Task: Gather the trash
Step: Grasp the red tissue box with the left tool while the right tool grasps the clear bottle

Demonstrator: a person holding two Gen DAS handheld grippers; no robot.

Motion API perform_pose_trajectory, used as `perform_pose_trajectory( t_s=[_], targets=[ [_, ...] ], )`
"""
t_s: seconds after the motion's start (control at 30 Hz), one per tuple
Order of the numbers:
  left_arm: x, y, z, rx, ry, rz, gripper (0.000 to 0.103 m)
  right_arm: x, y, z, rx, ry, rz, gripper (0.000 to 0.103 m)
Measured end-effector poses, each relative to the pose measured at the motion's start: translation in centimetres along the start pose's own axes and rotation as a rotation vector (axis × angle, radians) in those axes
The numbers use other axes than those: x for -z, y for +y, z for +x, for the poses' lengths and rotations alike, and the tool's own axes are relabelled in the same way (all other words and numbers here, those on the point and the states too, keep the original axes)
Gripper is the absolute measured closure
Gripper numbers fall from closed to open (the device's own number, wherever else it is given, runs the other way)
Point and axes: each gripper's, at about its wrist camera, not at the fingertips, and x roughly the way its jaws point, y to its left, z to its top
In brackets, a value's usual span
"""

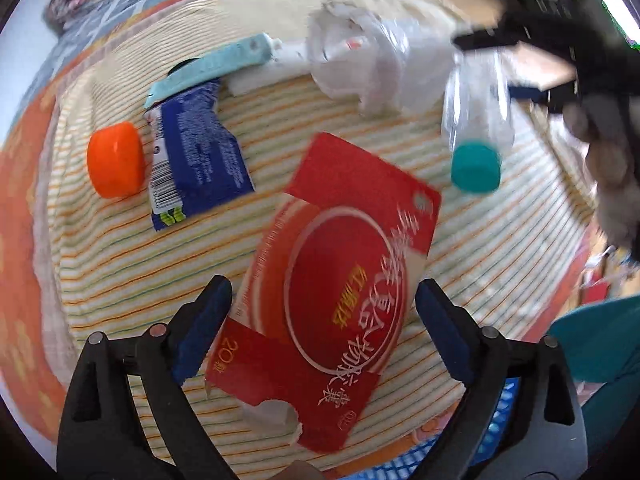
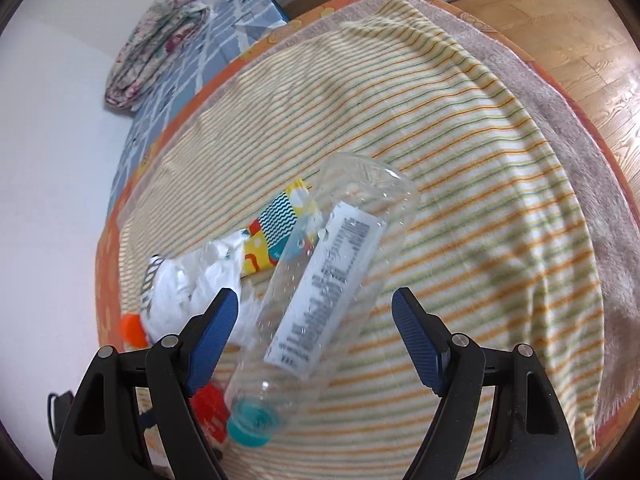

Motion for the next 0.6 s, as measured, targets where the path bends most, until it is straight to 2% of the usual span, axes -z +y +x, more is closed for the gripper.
perform_pose_trajectory(
  t_s=[0.07,0.13,0.2,0.47,0.6],
  targets=[
    [0.2,-1.0,0.6,-0.042,0.009,0.038,0.008,0.0,0.1,0.3,0.025,0.0,-0.007,0.024],
    [0.5,-1.7,1.2,-0.068,0.005,0.06,0.01,0.0,-0.1,0.4,0.025,-0.004,-0.002,0.033],
    [0.7,-2.0,0.8,-0.055,-0.017,0.063,0.018,0.0,-0.3,0.1,0.001,-0.003,0.008,0.037],
    [1.5,-1.2,-1.2,-0.033,-0.065,0.016,0.019,1.4,-0.4,-3.0,-0.027,-0.07,-0.031,0.041],
    [2.9,-1.3,-2.5,-0.017,-0.085,-0.006,0.019,2.6,0.5,-5.6,-0.023,-0.136,-0.139,0.042]
  ],
)
